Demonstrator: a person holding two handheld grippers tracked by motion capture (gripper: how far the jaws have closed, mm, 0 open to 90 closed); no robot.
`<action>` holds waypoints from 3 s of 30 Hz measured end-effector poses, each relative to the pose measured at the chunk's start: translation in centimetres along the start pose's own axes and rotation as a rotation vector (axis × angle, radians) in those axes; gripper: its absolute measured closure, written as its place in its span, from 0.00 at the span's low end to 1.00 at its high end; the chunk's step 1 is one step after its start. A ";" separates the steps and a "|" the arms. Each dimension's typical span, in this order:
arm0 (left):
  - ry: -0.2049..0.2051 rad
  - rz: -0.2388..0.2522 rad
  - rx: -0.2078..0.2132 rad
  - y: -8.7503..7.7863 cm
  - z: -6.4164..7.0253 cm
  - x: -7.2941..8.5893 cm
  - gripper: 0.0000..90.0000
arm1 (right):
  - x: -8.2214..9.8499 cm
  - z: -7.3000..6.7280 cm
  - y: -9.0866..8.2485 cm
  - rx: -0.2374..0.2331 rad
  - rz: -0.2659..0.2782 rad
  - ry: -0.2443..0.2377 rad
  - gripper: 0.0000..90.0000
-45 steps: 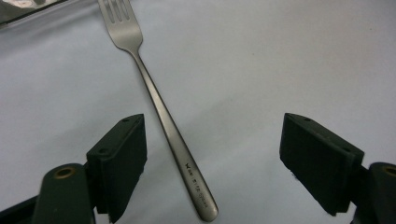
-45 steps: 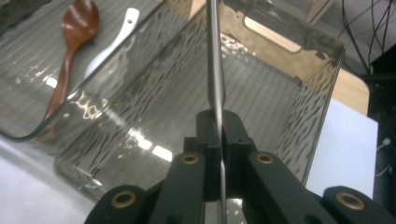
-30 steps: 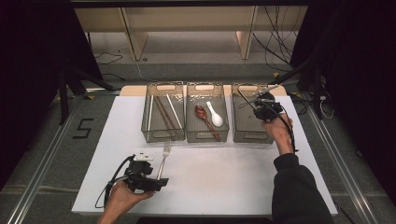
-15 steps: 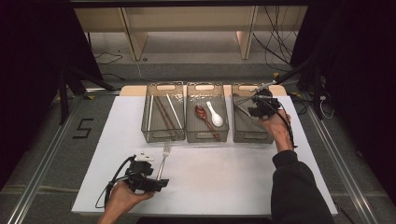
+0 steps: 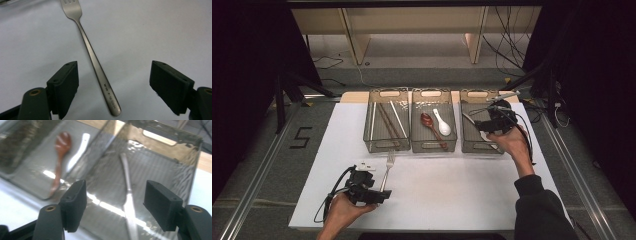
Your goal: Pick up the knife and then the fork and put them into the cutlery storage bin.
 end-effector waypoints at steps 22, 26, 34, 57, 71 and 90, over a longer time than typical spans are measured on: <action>-0.045 -0.083 -0.062 0.4 -1.3 -0.6 0.36 | 6.1 -4.2 -4.8 -0.124 0.029 0.011 0.32; -0.030 -0.114 -0.061 0.4 -1.1 -1.1 0.41 | 7.3 -4.2 -5.1 -0.125 0.019 0.015 0.31; -0.004 -0.178 -0.054 1.1 -0.8 -2.2 0.52 | 8.8 -4.7 -5.7 -0.141 0.015 0.019 0.31; 0.024 -0.273 -0.067 4.5 -1.2 -3.3 0.70 | 10.1 -7.0 -6.3 -0.196 -0.001 -0.032 0.30; 0.114 -0.262 -0.089 4.6 -0.7 -3.1 0.82 | 10.1 -7.0 -6.4 -0.197 0.001 -0.035 0.30; 0.136 -0.258 -0.058 4.8 0.0 -3.1 0.86 | 10.0 -7.2 -6.4 -0.207 0.003 -0.042 0.31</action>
Point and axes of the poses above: each handheld gripper's, and its own axes: y roughly forward along the jaws, x roughly out of its underside, z roughly to its right, the point moved 2 cm from there along y, roughly forward along the jaws, and after that the axes turned 12 degrees about z, right-handed, at the moved point
